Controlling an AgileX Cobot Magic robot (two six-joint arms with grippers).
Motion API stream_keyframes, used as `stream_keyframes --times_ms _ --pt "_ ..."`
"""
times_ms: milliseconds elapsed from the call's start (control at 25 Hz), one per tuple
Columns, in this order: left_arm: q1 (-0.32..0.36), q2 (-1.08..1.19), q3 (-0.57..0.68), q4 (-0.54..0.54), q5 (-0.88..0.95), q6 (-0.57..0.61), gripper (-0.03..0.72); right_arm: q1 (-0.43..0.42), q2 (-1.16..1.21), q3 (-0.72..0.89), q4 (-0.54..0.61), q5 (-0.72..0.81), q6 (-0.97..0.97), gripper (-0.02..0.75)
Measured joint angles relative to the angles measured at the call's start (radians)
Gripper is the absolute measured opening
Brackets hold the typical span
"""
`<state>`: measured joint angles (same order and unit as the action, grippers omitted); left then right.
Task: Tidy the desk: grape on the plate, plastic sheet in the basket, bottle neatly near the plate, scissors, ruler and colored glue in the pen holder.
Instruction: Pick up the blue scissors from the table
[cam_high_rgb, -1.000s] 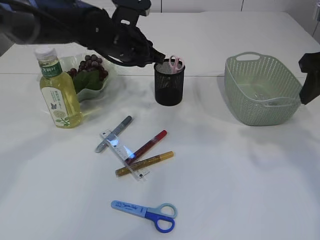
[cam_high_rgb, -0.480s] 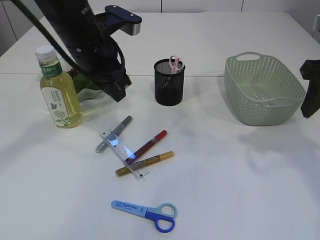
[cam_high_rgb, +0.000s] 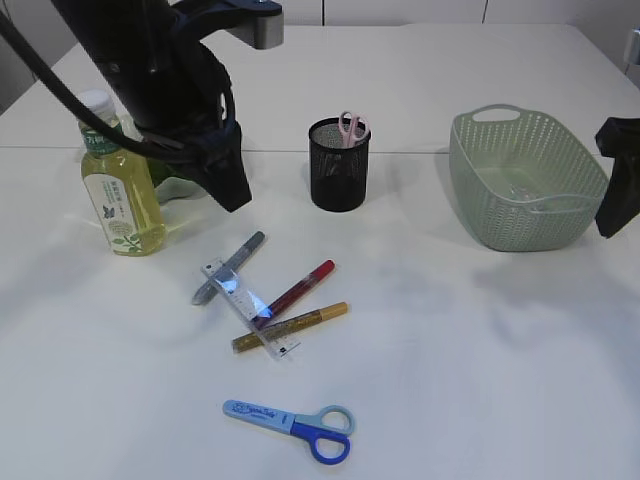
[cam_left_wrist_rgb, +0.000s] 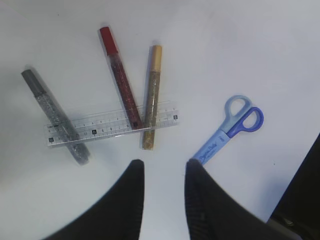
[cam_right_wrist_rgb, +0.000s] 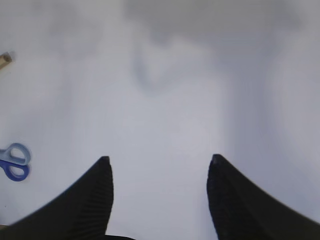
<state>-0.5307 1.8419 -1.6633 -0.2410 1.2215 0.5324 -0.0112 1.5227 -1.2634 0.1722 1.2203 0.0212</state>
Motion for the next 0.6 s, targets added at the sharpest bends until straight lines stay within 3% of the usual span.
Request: stream_keyframes --times_ms 200,600 --pt "-0.016 -0.060 0.050 0.003 0.001 -0.004 0.215 0.000 0.000 0.000 0.000 0.000 0.000 0.471" --pt "-0.109 -0.265 0.337 0.085 0.003 0.052 0.231 0.000 0.000 0.000 0.002 0.000 -0.004 0.471"
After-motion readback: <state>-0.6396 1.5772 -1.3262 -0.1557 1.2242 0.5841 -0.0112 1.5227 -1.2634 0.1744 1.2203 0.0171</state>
